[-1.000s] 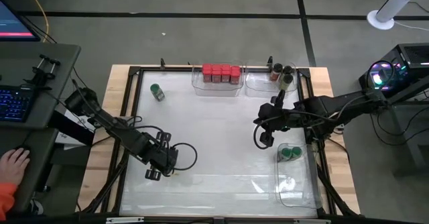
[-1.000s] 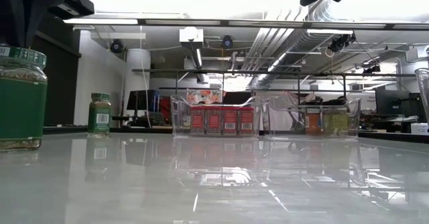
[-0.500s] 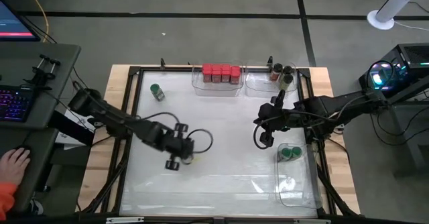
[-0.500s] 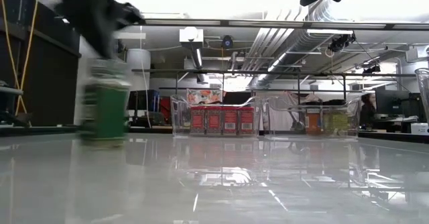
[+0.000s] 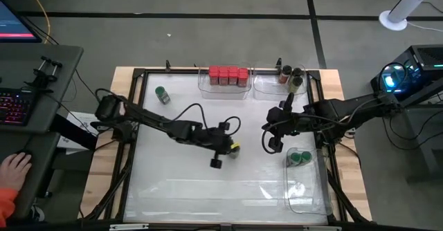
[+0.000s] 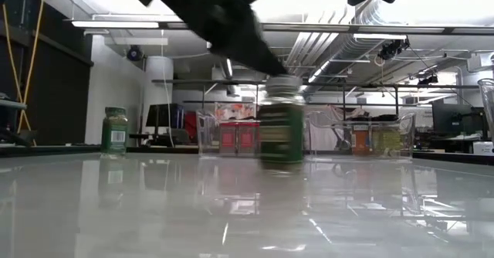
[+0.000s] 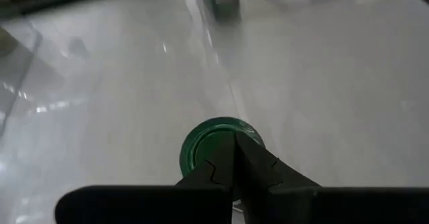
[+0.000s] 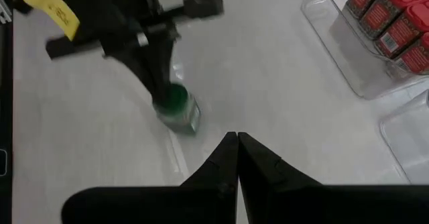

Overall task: Sort spices by type
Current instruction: Put the green seasoning bottle into the bottom transparent bin

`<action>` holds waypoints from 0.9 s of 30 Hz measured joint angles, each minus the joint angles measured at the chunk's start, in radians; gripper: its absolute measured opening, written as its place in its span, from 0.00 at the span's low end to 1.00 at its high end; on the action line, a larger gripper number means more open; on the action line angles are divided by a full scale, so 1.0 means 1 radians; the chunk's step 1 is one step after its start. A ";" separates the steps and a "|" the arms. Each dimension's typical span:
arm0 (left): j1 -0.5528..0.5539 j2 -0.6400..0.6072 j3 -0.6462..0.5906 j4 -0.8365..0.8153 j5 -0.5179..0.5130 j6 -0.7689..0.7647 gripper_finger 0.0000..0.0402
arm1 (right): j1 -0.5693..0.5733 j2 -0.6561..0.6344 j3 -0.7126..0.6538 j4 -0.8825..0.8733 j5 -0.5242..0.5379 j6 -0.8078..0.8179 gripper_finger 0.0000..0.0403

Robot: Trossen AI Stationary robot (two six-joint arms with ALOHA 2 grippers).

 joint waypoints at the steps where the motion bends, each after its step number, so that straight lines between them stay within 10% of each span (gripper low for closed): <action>1: 0.007 0.019 0.001 0.047 0.000 0.000 0.00 | 0.000 0.000 0.000 0.000 0.003 0.000 0.00; 8: 0.044 0.077 0.155 -0.063 0.001 0.040 0.00 | 0.000 0.000 0.000 0.011 0.061 0.000 0.00; 16: 0.098 -0.172 0.189 -0.455 0.007 0.025 0.00 | -0.040 0.001 0.000 0.088 0.035 0.028 0.06; 27: 0.142 -0.699 -0.231 -0.371 -0.168 -0.340 0.00 | -0.082 0.212 0.000 0.287 -0.269 -0.006 0.77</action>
